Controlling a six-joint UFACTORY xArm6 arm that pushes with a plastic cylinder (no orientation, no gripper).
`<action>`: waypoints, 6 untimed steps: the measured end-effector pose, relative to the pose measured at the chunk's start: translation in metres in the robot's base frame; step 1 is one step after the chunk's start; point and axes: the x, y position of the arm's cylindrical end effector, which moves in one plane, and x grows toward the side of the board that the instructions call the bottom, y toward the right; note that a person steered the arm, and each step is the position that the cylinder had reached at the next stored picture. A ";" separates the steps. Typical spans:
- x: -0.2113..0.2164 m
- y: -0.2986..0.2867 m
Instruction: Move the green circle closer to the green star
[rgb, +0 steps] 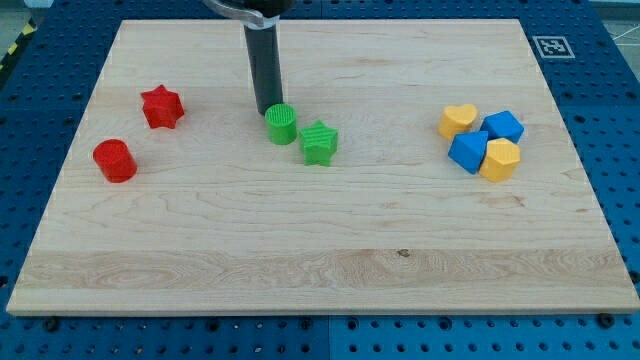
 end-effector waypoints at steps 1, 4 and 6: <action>0.000 0.000; 0.007 -0.039; 0.015 -0.002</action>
